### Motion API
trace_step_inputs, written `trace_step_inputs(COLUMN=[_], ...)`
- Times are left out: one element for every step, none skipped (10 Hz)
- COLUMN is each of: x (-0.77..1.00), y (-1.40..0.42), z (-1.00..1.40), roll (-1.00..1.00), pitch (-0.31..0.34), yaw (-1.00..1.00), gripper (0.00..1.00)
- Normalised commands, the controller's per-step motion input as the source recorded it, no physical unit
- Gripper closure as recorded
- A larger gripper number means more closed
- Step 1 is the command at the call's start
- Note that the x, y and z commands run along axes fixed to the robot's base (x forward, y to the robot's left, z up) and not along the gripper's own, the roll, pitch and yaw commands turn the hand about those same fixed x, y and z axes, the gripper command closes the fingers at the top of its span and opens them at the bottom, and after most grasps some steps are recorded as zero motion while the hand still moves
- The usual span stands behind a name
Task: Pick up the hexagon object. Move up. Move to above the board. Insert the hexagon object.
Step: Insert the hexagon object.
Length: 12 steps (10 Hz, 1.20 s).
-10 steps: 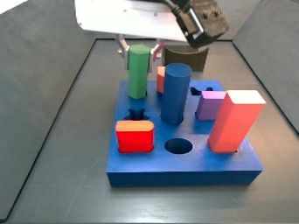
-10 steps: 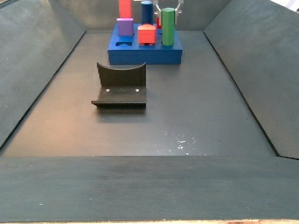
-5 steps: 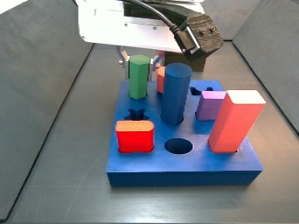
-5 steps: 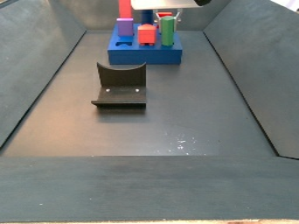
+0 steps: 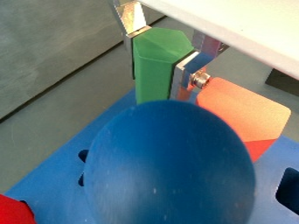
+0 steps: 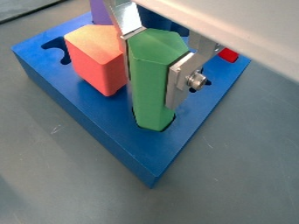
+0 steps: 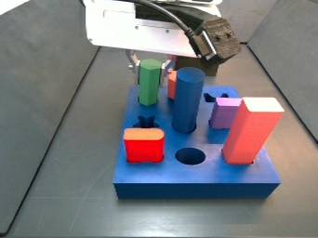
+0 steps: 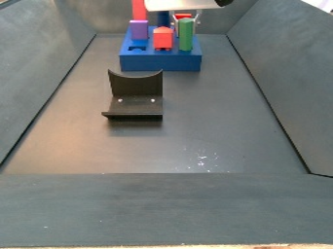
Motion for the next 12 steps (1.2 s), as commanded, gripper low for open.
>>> trace_step_inputs(x=[0.14, 0.00, -0.16, -0.18, -0.31, -0.44, -0.45, -0.40, -0.18, -0.05, 0.00, 0.00], y=[-0.01, 0.13, 0.35, 0.37, 0.32, 0.15, 0.10, 0.05, 0.00, 0.00, 0.04, 0.12], z=[-0.45, -0.52, -0.38, -0.31, -0.33, -0.30, -0.25, -0.33, -0.36, -0.35, -0.11, -0.02], roll=[0.31, 0.00, -0.29, -0.34, -0.36, -0.28, -0.25, -0.20, 0.00, 0.00, -0.10, -0.12], pitch=[0.214, 0.113, -0.044, -0.066, -0.183, -0.347, -0.426, -0.403, -0.177, -0.101, -0.011, -0.011], yaw=[0.00, -0.24, -0.32, -0.29, -0.28, -0.26, -0.28, -0.29, -0.29, -0.23, -0.03, -0.01], gripper=[1.00, 1.00, 1.00, 1.00, 1.00, 1.00, 1.00, 1.00, 1.00, 1.00, 1.00, 1.00])
